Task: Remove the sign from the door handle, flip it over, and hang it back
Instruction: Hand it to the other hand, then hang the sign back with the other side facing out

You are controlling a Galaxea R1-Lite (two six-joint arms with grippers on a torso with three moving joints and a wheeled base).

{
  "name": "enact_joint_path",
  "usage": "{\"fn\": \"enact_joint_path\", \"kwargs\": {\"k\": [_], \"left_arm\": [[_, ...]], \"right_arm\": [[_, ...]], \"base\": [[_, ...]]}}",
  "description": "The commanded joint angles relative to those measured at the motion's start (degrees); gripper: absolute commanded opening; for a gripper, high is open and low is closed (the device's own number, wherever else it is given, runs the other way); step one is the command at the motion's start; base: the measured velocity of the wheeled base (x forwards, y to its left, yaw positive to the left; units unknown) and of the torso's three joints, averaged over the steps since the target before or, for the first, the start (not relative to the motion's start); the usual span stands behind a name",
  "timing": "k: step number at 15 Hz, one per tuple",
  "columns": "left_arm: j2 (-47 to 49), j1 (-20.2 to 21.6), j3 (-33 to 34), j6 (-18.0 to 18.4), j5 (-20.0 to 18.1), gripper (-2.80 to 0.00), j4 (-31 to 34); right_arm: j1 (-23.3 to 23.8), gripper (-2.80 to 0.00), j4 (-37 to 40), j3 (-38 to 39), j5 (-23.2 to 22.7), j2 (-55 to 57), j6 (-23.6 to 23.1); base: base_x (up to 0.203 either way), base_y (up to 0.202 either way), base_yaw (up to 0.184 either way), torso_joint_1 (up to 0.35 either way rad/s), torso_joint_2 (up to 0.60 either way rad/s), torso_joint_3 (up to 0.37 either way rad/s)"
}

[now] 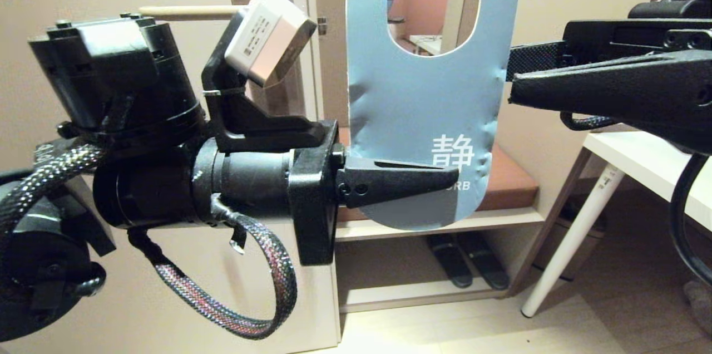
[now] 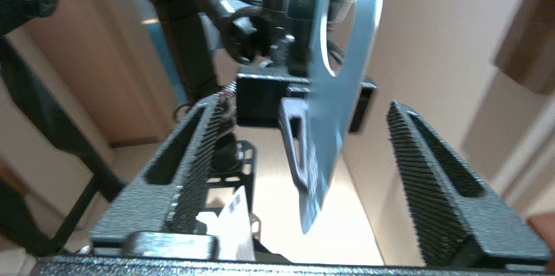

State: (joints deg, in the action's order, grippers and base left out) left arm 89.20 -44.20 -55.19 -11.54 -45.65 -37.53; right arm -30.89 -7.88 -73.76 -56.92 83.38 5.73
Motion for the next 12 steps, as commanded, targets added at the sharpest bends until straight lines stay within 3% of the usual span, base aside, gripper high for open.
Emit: {"fn": "enact_joint_path", "kwargs": {"k": [1,5,10,11,12], "left_arm": [[-2.58,1.20,2.17,-0.06,-0.03,-2.80,-0.21],[-7.31,5.96,6.08,0.03,0.07,-2.80,-0.17],[-15.51,12.24,12.93,0.19,0.22,-2.80,-0.11],[-17.18,14.09,14.29,0.20,0.27,-2.80,-0.09],[-18.56,16.02,15.42,0.20,0.29,-2.80,-0.09]], "right_arm": [[0.19,0.00,-0.09,1.52,2.16,-2.20,0.14],[1.19,0.00,-0.07,6.82,6.59,-8.01,0.23],[7.24,0.00,-0.12,13.49,9.24,-16.14,0.18],[7.97,-2.80,-0.12,14.89,10.65,-17.77,0.17],[8.32,-2.80,-0.12,16.17,12.04,-19.21,0.16]], "base": [[0.000,0.000,0.000,0.000,0.00,0.000],[0.000,0.000,0.000,0.000,0.00,0.000],[0.000,0.000,0.000,0.000,0.00,0.000],[0.000,0.000,0.000,0.000,0.00,0.000],[0.000,0.000,0.000,0.000,0.00,0.000]]}}
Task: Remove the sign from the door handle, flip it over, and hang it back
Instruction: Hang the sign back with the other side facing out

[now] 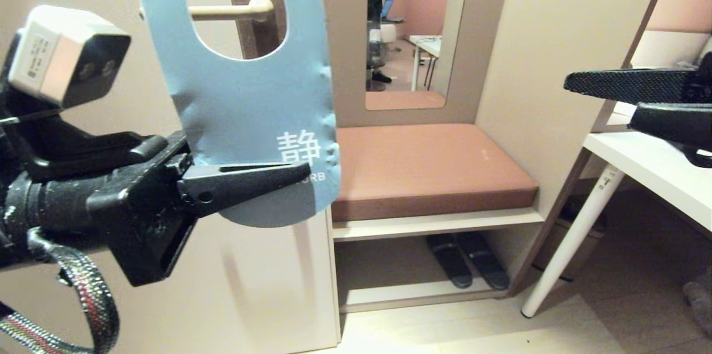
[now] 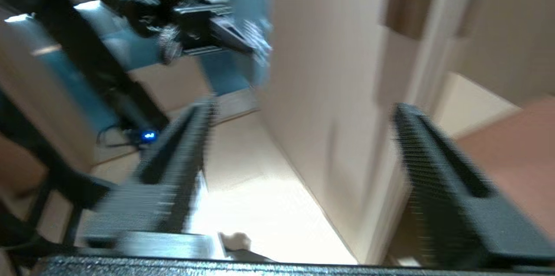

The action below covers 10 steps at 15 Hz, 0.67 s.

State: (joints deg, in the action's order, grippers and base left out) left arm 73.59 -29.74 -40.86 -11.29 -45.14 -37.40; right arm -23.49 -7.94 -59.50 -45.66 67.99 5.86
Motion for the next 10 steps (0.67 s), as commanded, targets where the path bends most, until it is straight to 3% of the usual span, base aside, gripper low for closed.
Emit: {"fn": "enact_joint_path", "kwargs": {"k": [1,4,10], "left_arm": [[-4.23,3.39,2.10,-0.07,-0.21,-2.80,-0.22],[-7.08,7.99,3.16,-0.21,-0.28,-2.80,-0.14],[-11.30,16.56,5.35,-0.02,-0.11,-2.80,-0.13]], "right_arm": [[1.04,-2.80,-0.06,3.34,2.54,-5.23,0.02],[1.08,-2.80,-0.06,7.07,8.81,-9.00,-0.06],[1.13,-2.80,-1.65,20.63,29.29,-17.39,-0.26]], "base": [[0.000,0.000,0.000,0.000,0.00,0.000],[0.000,0.000,0.000,0.000,0.00,0.000],[0.000,0.000,0.000,0.000,0.00,0.000]]}}
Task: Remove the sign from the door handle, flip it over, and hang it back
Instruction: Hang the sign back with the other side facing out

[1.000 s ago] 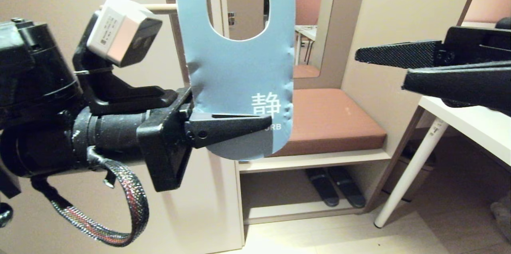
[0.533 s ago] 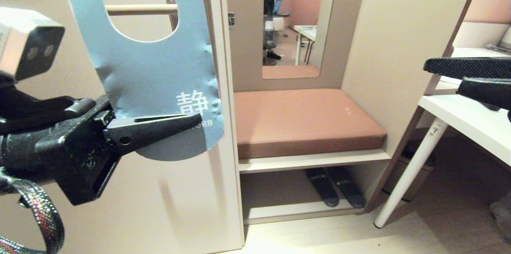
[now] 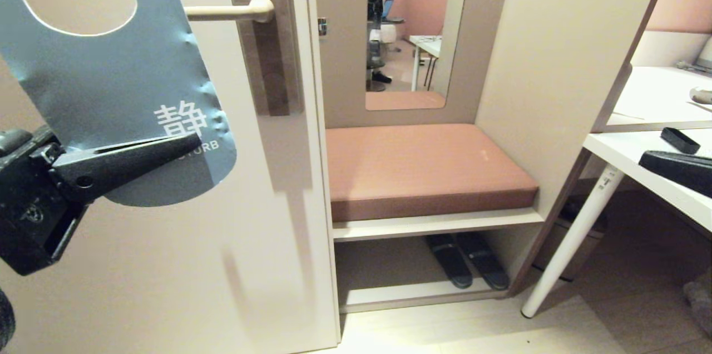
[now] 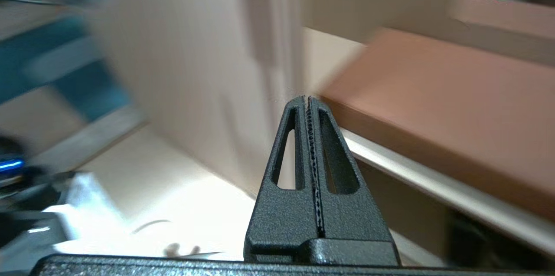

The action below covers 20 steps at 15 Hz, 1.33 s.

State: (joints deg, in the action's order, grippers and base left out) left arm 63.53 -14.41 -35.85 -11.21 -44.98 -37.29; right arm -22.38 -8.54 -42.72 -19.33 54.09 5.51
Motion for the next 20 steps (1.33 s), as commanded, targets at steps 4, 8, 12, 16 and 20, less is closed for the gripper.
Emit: {"fn": "enact_joint_path", "kwargs": {"k": [4,8,12,16,20], "left_arm": [[-3.24,2.64,0.42,-0.04,0.95,-2.80,-0.15],[-5.44,2.64,3.37,0.41,1.29,-2.80,-0.33],[-6.86,2.64,4.82,0.56,1.30,-2.80,-0.24],[-7.94,2.64,5.40,0.49,1.30,-2.80,-0.15],[-8.78,2.64,7.02,1.54,2.44,-2.80,-0.06]], "right_arm": [[0.22,-2.80,-13.21,15.49,19.10,-7.97,0.19],[4.52,-2.80,-12.58,25.35,22.39,-18.94,-0.21],[11.48,-2.80,-3.01,30.85,22.90,-29.49,-1.25],[18.37,-2.80,3.86,33.96,23.11,-35.29,-4.31],[21.20,-2.80,9.62,36.27,22.27,-43.58,-7.05]], "base": [[0.000,0.000,0.000,0.000,0.00,0.000],[0.000,0.000,0.000,0.000,0.00,0.000],[0.000,0.000,0.000,0.000,0.00,0.000],[0.000,0.000,0.000,0.000,0.00,0.000],[0.000,0.000,0.000,0.000,0.00,0.000]]}}
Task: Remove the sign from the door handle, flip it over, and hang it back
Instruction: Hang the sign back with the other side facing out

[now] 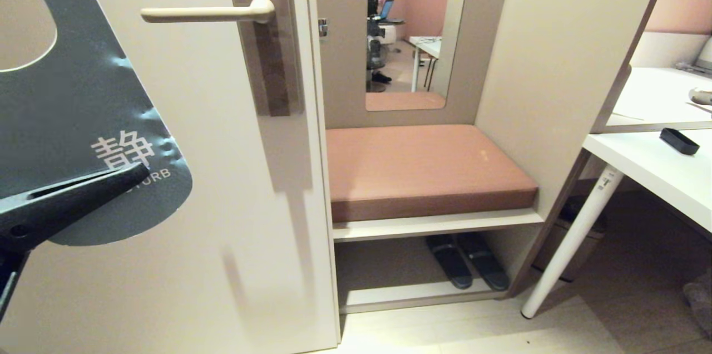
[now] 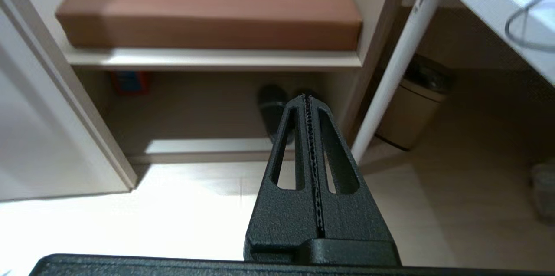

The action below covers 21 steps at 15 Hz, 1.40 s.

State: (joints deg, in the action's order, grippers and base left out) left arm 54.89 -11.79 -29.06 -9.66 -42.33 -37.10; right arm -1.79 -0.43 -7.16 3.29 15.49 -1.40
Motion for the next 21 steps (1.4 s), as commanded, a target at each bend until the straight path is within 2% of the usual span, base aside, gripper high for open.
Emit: {"fn": "enact_joint_path", "kwargs": {"k": [1,3,5,7,9,13,16,21], "left_arm": [[-0.05,0.01,0.32,0.53,-0.04,-2.80,-0.19],[-0.05,0.01,0.65,0.87,0.54,-2.80,-0.17],[-0.14,0.01,1.40,0.95,2.47,-2.80,-0.23],[-0.14,0.01,2.08,1.05,5.16,-2.80,-0.26],[-0.14,0.03,2.08,1.93,6.91,-2.80,-0.26],[0.03,0.11,2.25,2.78,10.47,-2.80,-0.26],[0.01,0.78,2.49,5.48,16.10,-2.80,-0.26],[0.46,5.32,2.69,6.23,16.75,-2.80,-0.26]], "right_arm": [[0.89,-2.80,3.17,0.99,-2.35,-7.27,-0.26],[1.52,-2.80,4.23,2.42,-7.58,-12.20,-0.33],[1.78,-2.80,4.99,3.38,-9.22,-14.87,0.16],[1.79,-2.80,5.05,3.38,-7.84,-15.38,1.99],[1.79,-2.80,6.42,3.36,-4.10,-15.25,2.10],[1.79,-2.80,7.90,3.12,-3.56,-15.31,2.36],[1.79,-2.80,7.32,3.80,-2.99,-15.40,1.45],[1.79,-2.80,7.72,4.23,-2.68,-15.40,1.05]], "base": [[0.000,0.000,0.000,0.000,0.00,0.000],[0.000,0.000,0.000,0.000,0.00,0.000],[0.000,0.000,0.000,0.000,0.00,0.000],[0.000,0.000,0.000,0.000,0.00,0.000],[0.000,0.000,0.000,0.000,0.00,0.000],[0.000,0.000,0.000,0.000,0.00,0.000],[0.000,0.000,0.000,0.000,0.00,0.000],[0.000,0.000,0.000,0.000,0.00,0.000]]}}
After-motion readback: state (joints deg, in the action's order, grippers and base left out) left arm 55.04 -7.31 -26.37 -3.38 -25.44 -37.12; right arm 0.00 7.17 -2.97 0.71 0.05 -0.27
